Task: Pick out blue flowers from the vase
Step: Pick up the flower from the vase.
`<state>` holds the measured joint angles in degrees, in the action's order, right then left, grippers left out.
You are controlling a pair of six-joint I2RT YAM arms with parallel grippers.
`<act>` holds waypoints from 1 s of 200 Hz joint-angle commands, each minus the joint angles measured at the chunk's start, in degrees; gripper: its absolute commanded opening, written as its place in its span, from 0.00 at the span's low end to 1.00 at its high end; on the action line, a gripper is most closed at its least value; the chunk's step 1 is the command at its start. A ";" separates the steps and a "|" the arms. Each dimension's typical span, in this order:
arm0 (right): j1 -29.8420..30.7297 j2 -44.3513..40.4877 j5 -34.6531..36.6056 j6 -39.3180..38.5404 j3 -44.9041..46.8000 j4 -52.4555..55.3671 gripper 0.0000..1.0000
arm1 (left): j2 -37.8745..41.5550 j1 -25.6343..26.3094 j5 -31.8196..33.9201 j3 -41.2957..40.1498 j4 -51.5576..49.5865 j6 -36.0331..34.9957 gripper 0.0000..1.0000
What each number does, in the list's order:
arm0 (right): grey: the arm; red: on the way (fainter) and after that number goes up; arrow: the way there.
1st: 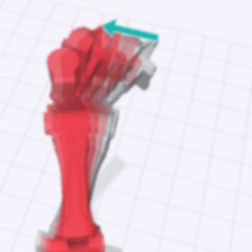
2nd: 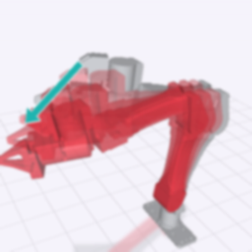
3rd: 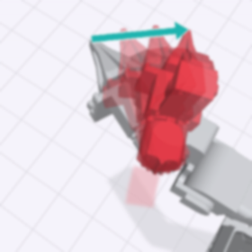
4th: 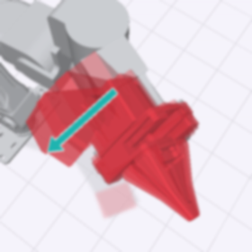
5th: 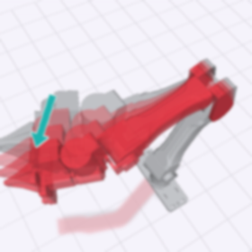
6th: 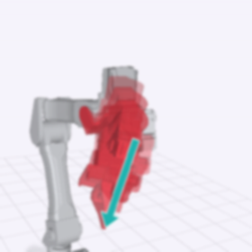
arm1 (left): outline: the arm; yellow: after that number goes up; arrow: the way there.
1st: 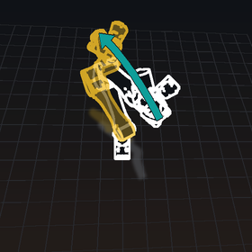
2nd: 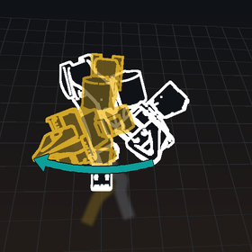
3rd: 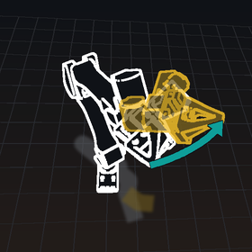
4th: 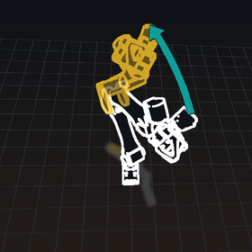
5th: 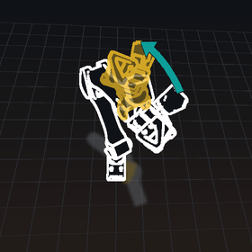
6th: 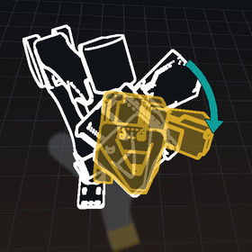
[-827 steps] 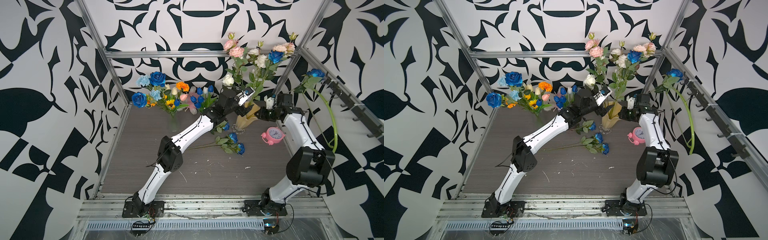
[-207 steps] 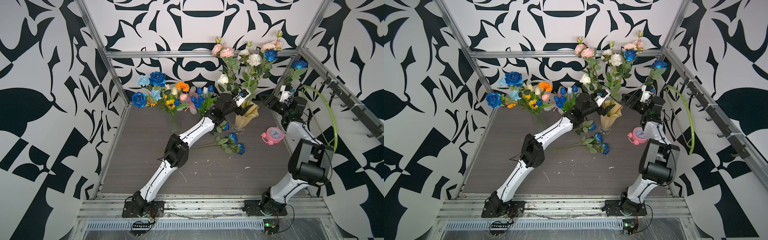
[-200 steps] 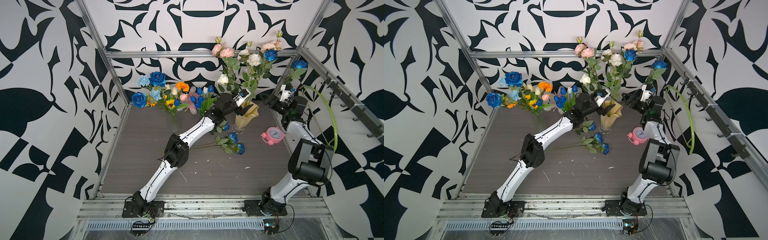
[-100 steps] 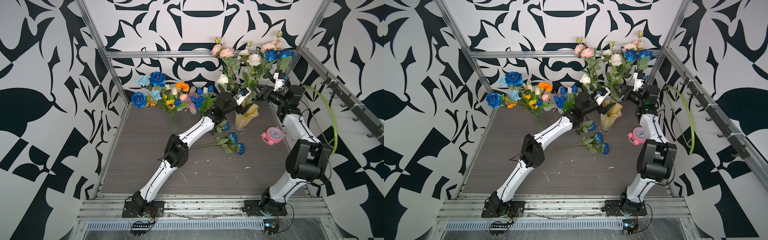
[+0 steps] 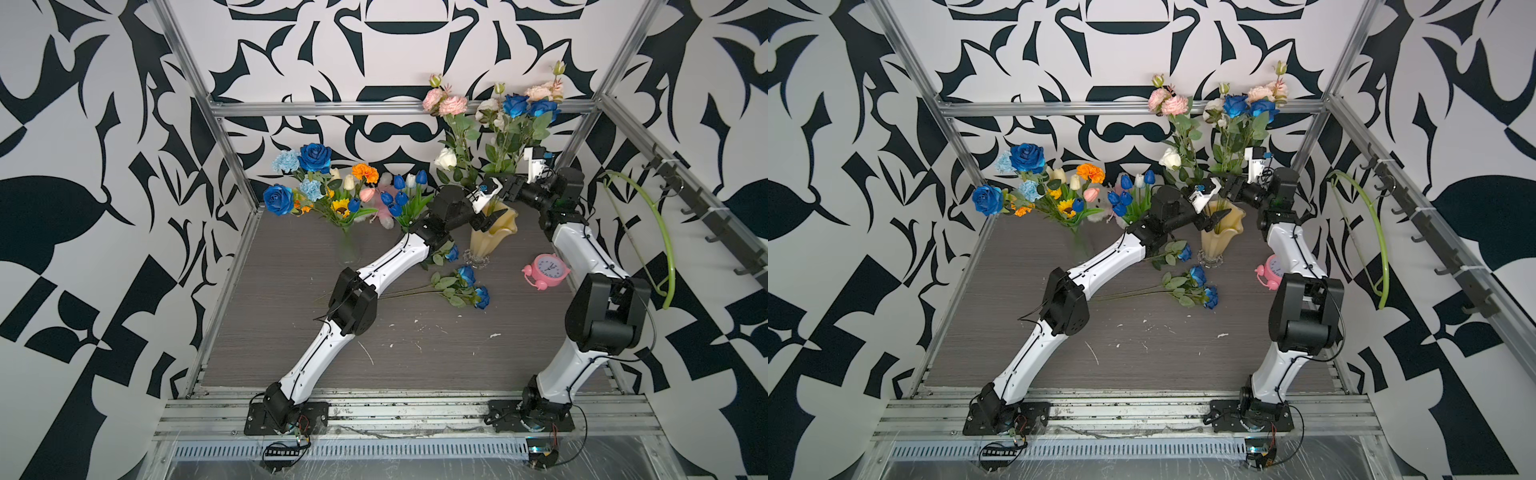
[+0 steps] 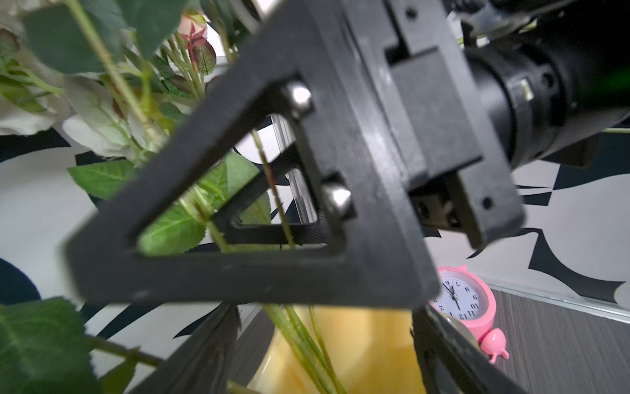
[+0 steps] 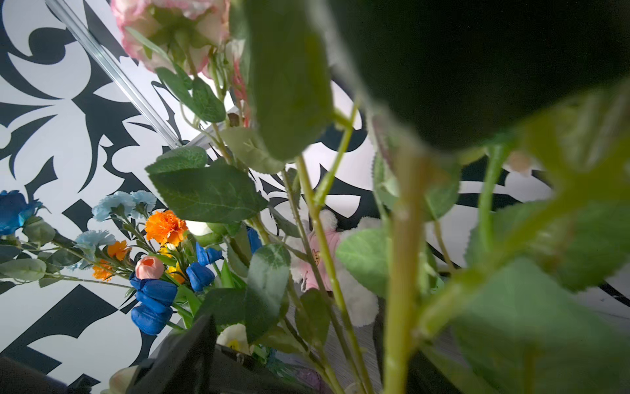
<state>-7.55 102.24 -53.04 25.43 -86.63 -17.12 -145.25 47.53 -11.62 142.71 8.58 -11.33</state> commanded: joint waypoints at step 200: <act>2.01 -27.43 33.17 -6.29 15.65 7.87 0.71 | 8.53 0.28 1.59 -9.34 4.61 -1.04 0.21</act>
<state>-5.50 81.30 -34.00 18.13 -75.66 -5.76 -141.47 47.55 -11.35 136.09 13.41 -10.13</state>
